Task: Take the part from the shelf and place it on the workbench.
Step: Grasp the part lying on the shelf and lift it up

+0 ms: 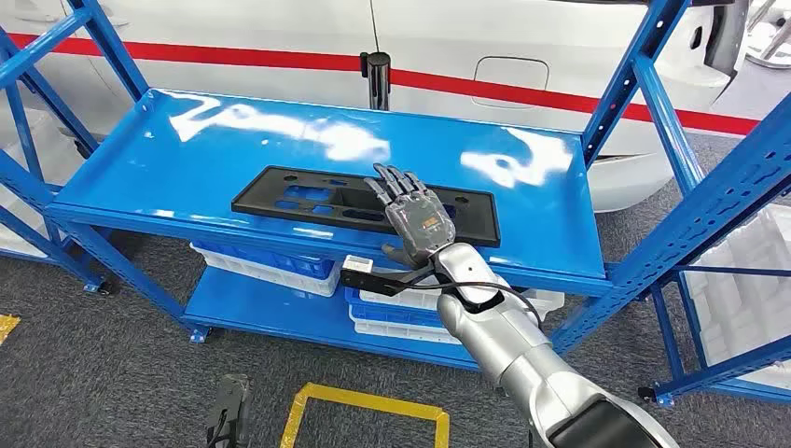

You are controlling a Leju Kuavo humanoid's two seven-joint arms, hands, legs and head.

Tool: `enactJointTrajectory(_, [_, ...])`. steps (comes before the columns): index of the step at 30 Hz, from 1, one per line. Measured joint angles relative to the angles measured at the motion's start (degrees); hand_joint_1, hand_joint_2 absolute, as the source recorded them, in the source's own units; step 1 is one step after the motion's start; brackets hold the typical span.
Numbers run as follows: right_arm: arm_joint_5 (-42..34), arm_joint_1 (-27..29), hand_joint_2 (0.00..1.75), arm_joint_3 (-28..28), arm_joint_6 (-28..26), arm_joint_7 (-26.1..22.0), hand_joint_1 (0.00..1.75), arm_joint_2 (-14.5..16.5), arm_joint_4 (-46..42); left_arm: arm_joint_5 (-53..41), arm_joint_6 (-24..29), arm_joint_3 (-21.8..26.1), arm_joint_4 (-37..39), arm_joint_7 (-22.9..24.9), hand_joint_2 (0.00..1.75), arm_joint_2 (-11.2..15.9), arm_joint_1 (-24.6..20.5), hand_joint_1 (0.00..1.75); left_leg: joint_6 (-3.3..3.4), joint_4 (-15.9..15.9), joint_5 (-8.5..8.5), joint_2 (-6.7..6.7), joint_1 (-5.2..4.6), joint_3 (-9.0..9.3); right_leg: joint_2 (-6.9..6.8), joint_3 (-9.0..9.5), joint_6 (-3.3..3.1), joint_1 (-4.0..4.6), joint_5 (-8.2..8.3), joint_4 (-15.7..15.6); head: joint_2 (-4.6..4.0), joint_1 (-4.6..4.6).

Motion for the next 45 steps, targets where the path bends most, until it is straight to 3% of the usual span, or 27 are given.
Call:
enactJointTrajectory(3, [-0.1,-0.1,1.75,0.0,0.1,0.0,0.00,0.0,0.1,0.0,0.0,0.0,0.0,0.1,0.00,-0.1,0.0,0.00,0.71,-3.2,1.25,0.58,-0.06,0.98,0.06,0.56,0.78,0.54,-1.31,0.2,0.01,-0.17])
enactJointTrajectory(5, [-0.2,-0.3,1.75,0.0,0.2,0.0,0.69,0.0,0.1,0.0,-0.1,0.0,0.0,0.0,0.00,-0.2,0.0,0.00,1.78,-3.5,1.05,0.68,-0.26,1.69,0.04,1.34,1.57,0.92,-1.92,0.3,0.01,-0.14])
enactJointTrajectory(7, [-0.4,-0.4,1.75,0.0,0.3,0.0,1.55,-0.1,0.1,0.1,0.0,0.0,0.0,-1.1,0.00,-0.2,-0.2,0.00,2.48,-3.7,1.13,0.56,-0.31,2.51,-0.08,0.85,2.11,0.94,-2.24,2.7,0.01,0.03])
enactJointTrajectory(9, [-0.6,-0.3,1.75,-0.1,0.4,0.0,1.71,-0.2,0.2,0.3,0.7,0.1,0.0,-4.3,0.00,-0.3,-0.4,0.00,2.82,-3.7,0.88,0.32,-0.47,3.06,-0.19,-3.33,1.98,0.86,-3.84,9.5,0.00,0.22])
enactJointTrajectory(11, [-0.6,0.1,1.75,-0.2,0.3,0.0,1.71,-0.5,0.4,0.9,1.5,0.1,-0.1,-8.3,0.00,-0.5,-0.8,0.00,3.09,-3.7,0.32,-0.11,-0.86,3.26,-0.22,-8.77,1.37,1.03,-6.73,17.0,0.00,0.33])
enactJointTrajectory(12, [-0.6,0.2,1.75,-0.3,0.3,0.0,1.71,-0.7,0.5,1.2,1.7,0.2,-0.1,-9.6,0.00,-0.6,-0.9,0.00,3.25,-3.7,0.01,-0.36,-1.18,3.49,-0.22,-10.53,1.15,1.23,-7.49,18.5,0.00,0.39])
enactJointTrajectory(13, [-0.6,0.4,1.75,-0.4,0.2,0.0,1.71,-0.8,0.6,1.4,1.8,0.2,-0.1,-10.4,0.00,-0.6,-1.0,0.00,3.45,-3.7,-0.31,-0.55,-1.63,3.86,-0.22,-11.19,1.03,1.59,-6.97,17.8,0.01,0.44])
enactJointTrajectory(14, [-0.6,0.4,1.75,-0.5,0.2,0.0,1.71,-0.9,0.6,1.6,1.8,0.2,-0.1,-10.7,0.00,-0.7,-1.1,0.00,3.66,-3.7,-0.65,-0.68,-2.17,4.37,-0.22,-10.67,0.88,2.11,-5.12,14.8,0.01,0.45])
enactJointTrajectory(15, [-0.6,0.4,1.75,-0.6,0.2,0.0,1.71,-1.0,0.7,1.7,1.8,0.2,-0.1,-10.9,0.00,-0.7,-1.1,0.00,3.91,-3.8,-1.01,-0.75,-2.61,4.89,-0.23,-9.46,0.31,2.84,-2.53,10.5,0.01,0.45])
enactJointTrajectory(16, [-0.6,0.4,1.75,-0.6,0.2,0.0,1.69,-1.1,0.7,1.8,1.8,0.3,-0.1,-11.0,0.00,-1.0,-1.2,0.00,4.07,-3.8,-1.34,-0.81,-3.01,5.37,0.06,-8.28,-0.72,3.63,-0.01,6.5,0.01,0.17])
enactJointTrajectory(18, [-0.5,0.3,1.75,-0.8,0.2,0.0,1.61,-1.3,0.7,1.8,1.8,0.4,-0.1,-11.2,0.00,-1.4,-1.5,0.00,4.08,-3.9,-1.82,-1.07,-3.03,5.77,0.69,-6.56,-2.87,4.62,2.95,1.7,0.01,-0.28])
enactJointTrajectory(19, [-0.5,0.2,1.75,-0.9,0.1,0.0,1.58,-1.4,0.7,1.8,1.8,0.5,-0.1,-11.6,0.00,-1.6,-1.6,0.00,4.04,-4.0,-1.90,-1.20,-2.91,5.85,1.01,-6.18,-3.20,4.61,3.73,1.1,0.01,-0.44])
enactJointTrajectory(22, [-0.6,0.1,1.75,-1.2,-0.4,-0.2,1.62,-1.5,0.7,1.9,1.9,0.6,-0.1,-14.1,0.00,-1.7,-1.6,0.00,4.04,-4.1,-1.93,-1.27,-2.42,5.99,1.02,-5.33,-2.60,4.26,4.88,0.3,0.01,-0.04])
enactJointTrajectory(25, [-0.9,0.2,1.75,-2.0,-0.9,-0.3,1.66,-1.8,0.7,1.8,0.2,0.8,-0.4,-18.9,0.00,-1.1,-1.4,0.00,3.87,-4.2,-2.08,-1.29,-2.38,5.97,1.03,-5.37,-2.77,4.20,4.64,0.2,0.01,0.10])
enactJointTrajectory(29, [-2.0,0.4,1.75,-3.5,-1.2,-2.5,1.67,-2.7,0.0,1.6,0.7,1.0,-0.9,-25.3,1.75,0.4,-0.1,0.00,3.86,-4.2,-2.19,-1.26,-2.38,5.91,1.08,-5.46,-2.78,4.20,4.61,0.2,0.01,0.11])
enactJointTrajectory(34, [-5.3,0.7,1.75,-5.1,-1.8,-9.0,1.66,-2.9,-3.9,2.5,0.6,1.8,-1.0,-28.1,1.75,1.1,0.6,0.00,3.86,-4.2,-2.19,-1.25,-2.31,5.91,1.11,-5.52,-2.77,4.24,4.62,0.2,0.01,0.10])
enactJointTrajectory(38, [-14.0,4.0,1.75,-6.4,1.1,-16.8,1.66,-4.2,-17.9,3.5,0.1,3.0,-1.0,-28.6,1.75,1.3,0.9,0.00,3.86,-4.2,-2.18,-1.27,-2.20,5.95,1.11,-5.53,-2.77,4.32,4.63,0.3,0.01,0.10])
enactJointTrajectory(41, [-17.1,6.1,1.75,-7.0,4.9,-16.7,1.66,-6.1,-30.8,3.7,-0.9,3.9,-1.0,-28.1,1.75,1.3,1.3,0.00,3.84,-4.2,-2.19,-1.26,-2.13,5.97,1.12,-5.56,-2.79,4.41,4.62,0.3,0.01,0.10])
enactJointTrajectory(45, [-17.2,7.6,1.75,-7.4,5.3,-16.4,1.66,-7.6,-39.7,3.8,-0.5,4.6,-1.0,-26.8,1.75,1.4,1.4,0.00,3.81,-4.2,-2.21,-1.23,-2.05,5.97,1.19,-5.56,-2.80,4.46,4.62,0.3,0.01,0.09])
